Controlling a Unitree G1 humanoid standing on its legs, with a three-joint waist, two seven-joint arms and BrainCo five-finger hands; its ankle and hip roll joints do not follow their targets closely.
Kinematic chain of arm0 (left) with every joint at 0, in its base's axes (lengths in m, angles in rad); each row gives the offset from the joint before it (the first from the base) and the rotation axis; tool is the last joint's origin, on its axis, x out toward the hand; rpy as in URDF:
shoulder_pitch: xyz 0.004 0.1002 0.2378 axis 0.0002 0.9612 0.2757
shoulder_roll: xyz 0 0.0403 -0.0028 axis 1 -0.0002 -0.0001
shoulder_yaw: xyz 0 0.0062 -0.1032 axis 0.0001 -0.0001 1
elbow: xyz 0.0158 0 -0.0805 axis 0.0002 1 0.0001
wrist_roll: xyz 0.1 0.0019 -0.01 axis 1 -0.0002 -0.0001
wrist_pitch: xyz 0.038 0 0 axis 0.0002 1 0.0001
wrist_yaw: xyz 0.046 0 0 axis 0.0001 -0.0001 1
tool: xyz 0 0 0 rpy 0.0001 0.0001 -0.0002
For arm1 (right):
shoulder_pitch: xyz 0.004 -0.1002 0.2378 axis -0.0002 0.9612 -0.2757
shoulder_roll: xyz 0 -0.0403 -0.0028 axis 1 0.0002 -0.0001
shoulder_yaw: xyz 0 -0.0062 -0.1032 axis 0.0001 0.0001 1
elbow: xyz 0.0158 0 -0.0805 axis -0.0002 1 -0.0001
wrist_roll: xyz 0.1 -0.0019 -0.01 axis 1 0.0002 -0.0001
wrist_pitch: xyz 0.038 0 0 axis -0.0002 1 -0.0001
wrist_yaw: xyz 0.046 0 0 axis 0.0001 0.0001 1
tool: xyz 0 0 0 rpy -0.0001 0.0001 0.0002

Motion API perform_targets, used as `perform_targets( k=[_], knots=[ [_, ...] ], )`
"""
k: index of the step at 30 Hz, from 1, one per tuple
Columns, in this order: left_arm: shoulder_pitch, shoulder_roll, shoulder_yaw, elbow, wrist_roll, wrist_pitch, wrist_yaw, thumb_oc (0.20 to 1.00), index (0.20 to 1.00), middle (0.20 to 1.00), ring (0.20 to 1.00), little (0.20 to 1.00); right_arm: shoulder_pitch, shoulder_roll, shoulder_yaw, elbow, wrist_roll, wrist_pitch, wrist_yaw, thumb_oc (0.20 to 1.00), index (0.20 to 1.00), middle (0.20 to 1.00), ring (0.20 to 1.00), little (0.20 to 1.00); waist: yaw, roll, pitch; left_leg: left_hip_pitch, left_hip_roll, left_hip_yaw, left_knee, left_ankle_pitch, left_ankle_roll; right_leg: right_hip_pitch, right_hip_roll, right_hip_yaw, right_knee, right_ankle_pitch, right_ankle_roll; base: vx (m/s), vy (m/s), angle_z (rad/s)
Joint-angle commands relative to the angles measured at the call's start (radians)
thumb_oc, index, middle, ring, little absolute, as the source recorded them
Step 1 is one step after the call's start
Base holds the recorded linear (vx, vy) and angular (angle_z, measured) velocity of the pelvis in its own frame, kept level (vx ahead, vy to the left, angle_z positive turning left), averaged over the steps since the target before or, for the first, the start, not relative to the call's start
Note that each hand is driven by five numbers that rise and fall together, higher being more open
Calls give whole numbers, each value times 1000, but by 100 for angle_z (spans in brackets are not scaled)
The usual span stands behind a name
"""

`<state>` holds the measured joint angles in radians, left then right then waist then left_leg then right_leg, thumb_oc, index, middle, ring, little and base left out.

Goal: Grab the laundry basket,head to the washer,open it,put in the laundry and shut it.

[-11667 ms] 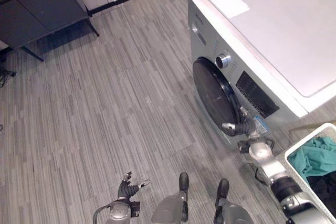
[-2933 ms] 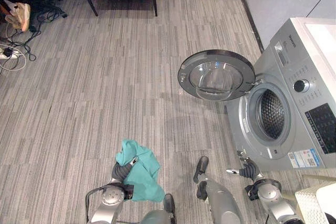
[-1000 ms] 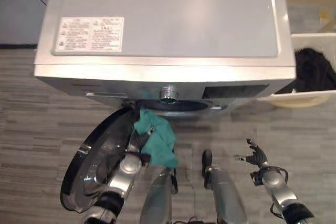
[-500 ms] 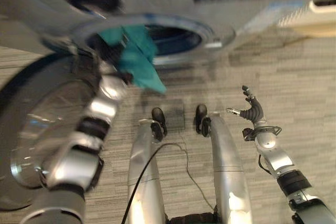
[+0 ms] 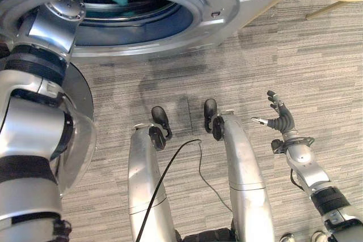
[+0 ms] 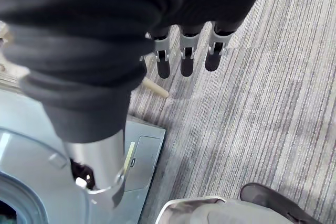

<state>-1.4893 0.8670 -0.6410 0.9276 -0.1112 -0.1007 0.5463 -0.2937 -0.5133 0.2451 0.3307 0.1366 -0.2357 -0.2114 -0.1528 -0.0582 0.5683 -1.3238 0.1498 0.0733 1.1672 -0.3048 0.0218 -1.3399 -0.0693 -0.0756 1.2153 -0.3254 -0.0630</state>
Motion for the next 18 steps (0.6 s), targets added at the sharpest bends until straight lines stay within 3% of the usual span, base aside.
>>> perform_targets(
  k=[1,7,13,14,15,16,18],
  knots=[
    [38,12,36,16,7,-35,-24,1000,1000,1000,1000,1000,66,-16,18,-47,24,-34,8,1000,1000,1000,1000,1000,-22,51,-108,26,-1,-65,-31,-41,17,69,-17,2,-133,-39,53,-3,-32,0],
    [293,-87,149,-129,19,-49,-76,1000,1000,1000,1000,1000,69,25,33,14,-2,-23,3,1000,1000,1000,1000,1000,6,53,-129,85,-11,-70,-94,-16,0,125,-20,-11,-180,-28,51,-24,-29,10],
    [725,-263,314,-332,-7,-69,-164,1000,1000,1000,1000,1000,62,59,25,87,-49,32,-28,1000,1000,1000,1000,1000,52,41,-132,294,-30,-50,-297,43,-29,308,-29,-33,-341,20,64,-52,-22,10],
    [731,-263,317,-336,-6,-67,-164,1000,1000,1000,1000,1000,64,57,27,86,-49,32,-28,1000,1000,1000,1000,1000,51,41,-130,301,-30,-50,-302,45,-29,315,-29,-33,-345,22,64,-47,2,25],
    [881,-341,353,-391,-27,-78,-195,1000,1000,1000,1000,1000,73,70,21,99,-57,48,-30,1000,1000,1000,1000,1000,67,37,-127,408,-39,-41,-406,75,-39,417,-31,-40,-431,49,72,-36,2,26],
    [881,-341,353,-391,-27,-78,-195,1000,1000,1000,1000,1000,74,70,22,99,-57,48,-30,1000,1000,1000,1000,1000,67,37,-126,410,-39,-41,-407,76,-39,419,-31,-40,-432,49,72,-8,-5,25],
    [1061,-426,369,-426,-67,-89,-253,1000,1000,1000,1000,1000,97,91,10,138,-62,70,-24,1000,1000,1000,1000,1000,90,37,-136,581,-58,-36,-574,129,-53,585,-30,-55,-572,89,84,51,-22,17]
  ],
)
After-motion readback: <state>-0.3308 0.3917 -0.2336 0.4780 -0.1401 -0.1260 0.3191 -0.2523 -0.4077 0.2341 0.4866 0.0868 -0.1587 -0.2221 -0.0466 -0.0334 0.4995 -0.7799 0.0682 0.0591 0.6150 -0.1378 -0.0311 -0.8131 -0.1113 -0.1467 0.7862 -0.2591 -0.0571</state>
